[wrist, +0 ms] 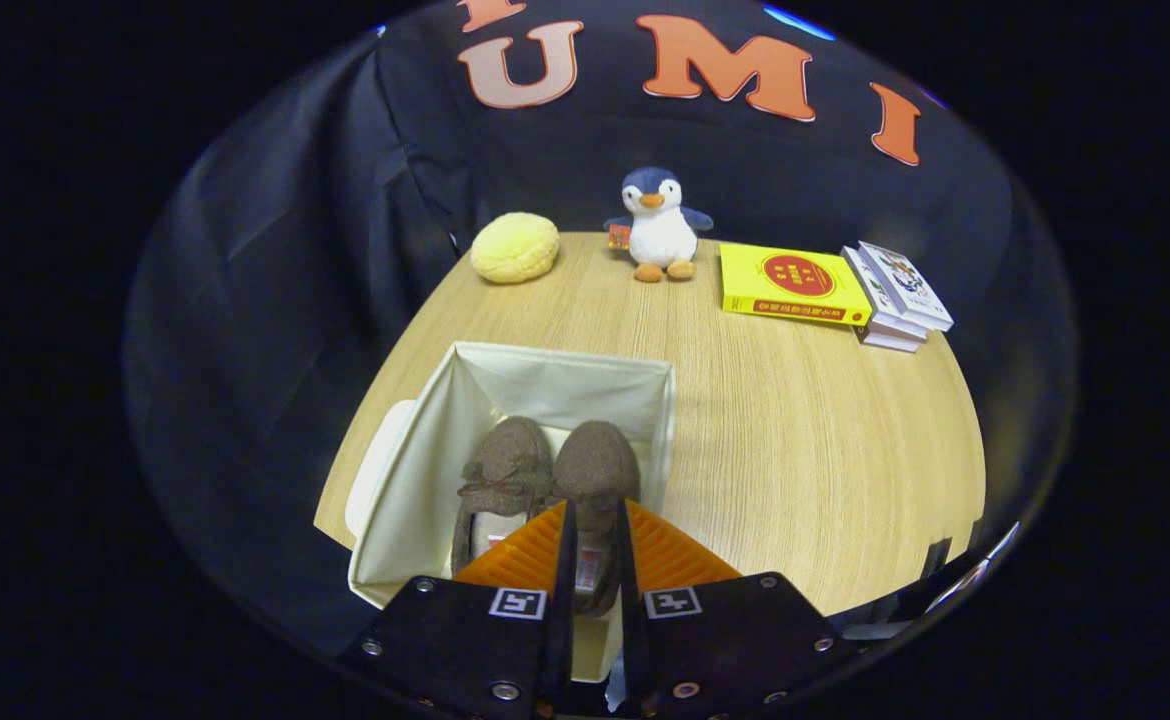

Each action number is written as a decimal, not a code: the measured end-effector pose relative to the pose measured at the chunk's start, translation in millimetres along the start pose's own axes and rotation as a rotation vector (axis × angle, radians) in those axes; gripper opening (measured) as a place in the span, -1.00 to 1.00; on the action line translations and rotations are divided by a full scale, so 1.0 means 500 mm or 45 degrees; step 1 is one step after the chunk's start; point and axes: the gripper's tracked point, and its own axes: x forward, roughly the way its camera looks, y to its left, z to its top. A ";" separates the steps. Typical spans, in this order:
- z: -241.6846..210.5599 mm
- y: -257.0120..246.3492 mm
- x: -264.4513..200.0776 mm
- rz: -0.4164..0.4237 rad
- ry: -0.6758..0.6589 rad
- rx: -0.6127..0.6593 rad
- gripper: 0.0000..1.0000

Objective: Open the storage box then place both shoes into the box .Put the left shoe in first, then the right shoe, with the right side of both shoes facing outward in a uniform manner.

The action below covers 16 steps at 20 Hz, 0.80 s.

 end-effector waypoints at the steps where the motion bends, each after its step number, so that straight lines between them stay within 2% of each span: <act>1: 0.022 -0.014 -0.019 0.015 -0.053 0.003 -0.58; 4: 0.096 -0.078 -0.085 0.035 -0.245 -0.004 -0.48; 7: 0.160 -0.169 -0.167 0.006 -0.407 -0.013 -0.34; 11: 0.245 -0.291 -0.283 -0.066 -0.646 -0.032 -0.07; 16: 0.317 -0.408 -0.425 -0.126 -0.910 -0.060 0.36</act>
